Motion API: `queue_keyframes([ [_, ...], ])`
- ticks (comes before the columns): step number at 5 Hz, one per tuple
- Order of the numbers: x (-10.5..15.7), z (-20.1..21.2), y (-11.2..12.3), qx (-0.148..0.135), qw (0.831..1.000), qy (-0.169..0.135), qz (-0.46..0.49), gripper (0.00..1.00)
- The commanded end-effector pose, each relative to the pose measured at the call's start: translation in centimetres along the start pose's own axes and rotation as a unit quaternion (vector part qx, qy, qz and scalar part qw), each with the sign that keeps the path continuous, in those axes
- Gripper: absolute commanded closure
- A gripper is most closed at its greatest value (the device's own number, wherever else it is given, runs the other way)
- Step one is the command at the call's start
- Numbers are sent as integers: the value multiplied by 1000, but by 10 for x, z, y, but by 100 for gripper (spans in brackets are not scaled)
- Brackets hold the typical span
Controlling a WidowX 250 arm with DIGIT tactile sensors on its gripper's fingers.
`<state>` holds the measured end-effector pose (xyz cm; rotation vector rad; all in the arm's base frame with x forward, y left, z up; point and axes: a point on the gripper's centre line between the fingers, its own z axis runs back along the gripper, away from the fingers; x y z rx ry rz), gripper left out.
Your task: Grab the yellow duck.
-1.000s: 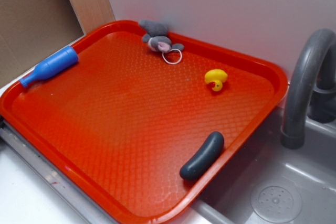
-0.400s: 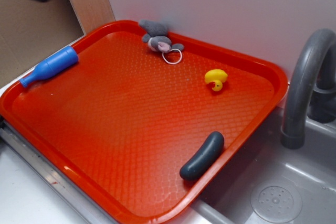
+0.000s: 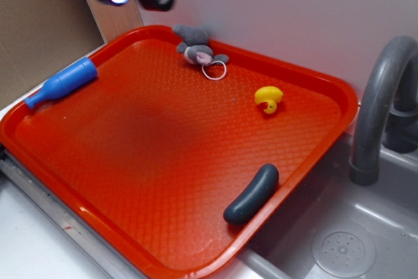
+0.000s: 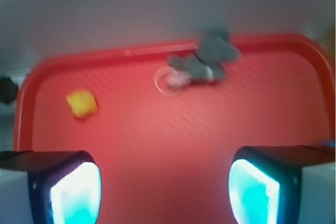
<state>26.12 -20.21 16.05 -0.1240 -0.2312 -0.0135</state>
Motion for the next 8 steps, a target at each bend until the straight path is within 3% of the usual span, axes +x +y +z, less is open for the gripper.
queue_keyframes([
  [1,11,-32,-80,-2,996,-1,-85,0],
  [3,9,-80,-94,24,992,36,-116,0],
  [6,10,-115,-99,59,988,71,-121,0],
  [7,4,-115,-100,74,990,59,-106,100],
  [8,0,-115,-99,81,990,60,-101,100],
])
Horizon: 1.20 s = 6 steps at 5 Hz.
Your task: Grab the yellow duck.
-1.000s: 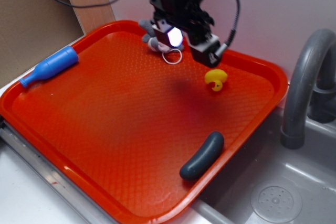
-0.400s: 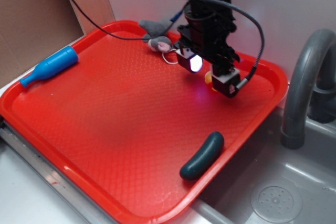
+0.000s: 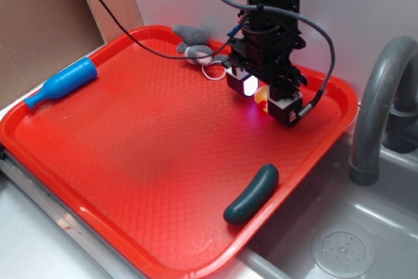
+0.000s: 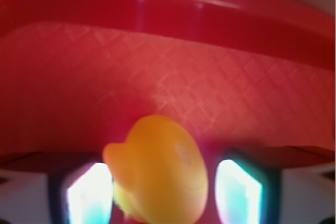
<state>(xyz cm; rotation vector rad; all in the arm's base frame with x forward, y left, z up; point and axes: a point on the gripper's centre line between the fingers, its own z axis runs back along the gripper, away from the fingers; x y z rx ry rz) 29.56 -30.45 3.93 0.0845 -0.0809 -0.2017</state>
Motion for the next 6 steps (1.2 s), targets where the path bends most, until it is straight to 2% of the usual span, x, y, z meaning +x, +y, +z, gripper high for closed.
queue_keyframes([
  [1,-10,30,-2,-6,999,-19,27,100],
  [2,-15,50,9,39,997,-26,65,100],
  [3,-34,91,30,17,992,-33,118,100],
  [4,-65,122,59,6,986,-31,163,100],
  [5,-95,145,90,-44,978,-60,194,100],
  [6,-125,171,118,-30,965,-83,247,100],
])
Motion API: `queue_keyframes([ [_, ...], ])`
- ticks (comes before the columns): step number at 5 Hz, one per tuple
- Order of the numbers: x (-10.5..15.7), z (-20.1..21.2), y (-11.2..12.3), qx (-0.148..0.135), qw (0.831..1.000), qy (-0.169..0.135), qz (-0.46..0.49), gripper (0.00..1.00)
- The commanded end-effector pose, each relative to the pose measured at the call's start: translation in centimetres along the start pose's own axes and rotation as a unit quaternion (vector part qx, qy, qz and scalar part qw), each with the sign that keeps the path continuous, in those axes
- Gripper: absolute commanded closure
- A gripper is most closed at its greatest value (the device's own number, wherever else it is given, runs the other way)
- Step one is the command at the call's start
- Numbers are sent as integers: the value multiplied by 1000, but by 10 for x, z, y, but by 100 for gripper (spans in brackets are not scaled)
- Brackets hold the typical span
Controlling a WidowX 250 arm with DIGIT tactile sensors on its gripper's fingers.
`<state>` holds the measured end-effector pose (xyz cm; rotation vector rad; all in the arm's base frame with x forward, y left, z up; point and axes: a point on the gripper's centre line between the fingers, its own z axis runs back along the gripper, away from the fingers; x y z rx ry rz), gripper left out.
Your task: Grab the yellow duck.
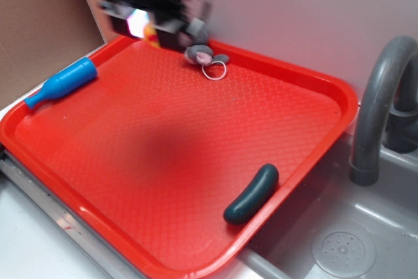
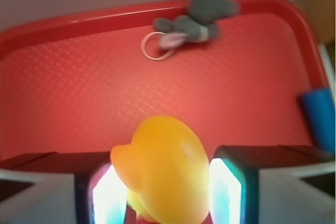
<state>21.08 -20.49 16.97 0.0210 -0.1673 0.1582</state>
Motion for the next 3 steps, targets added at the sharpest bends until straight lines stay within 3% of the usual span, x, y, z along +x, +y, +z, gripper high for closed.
queue_keyframes([
  [1,-28,63,60,-10,990,-61,125,100],
  [2,-33,67,74,17,977,-80,196,100],
  [3,-28,53,75,17,982,-56,180,100],
])
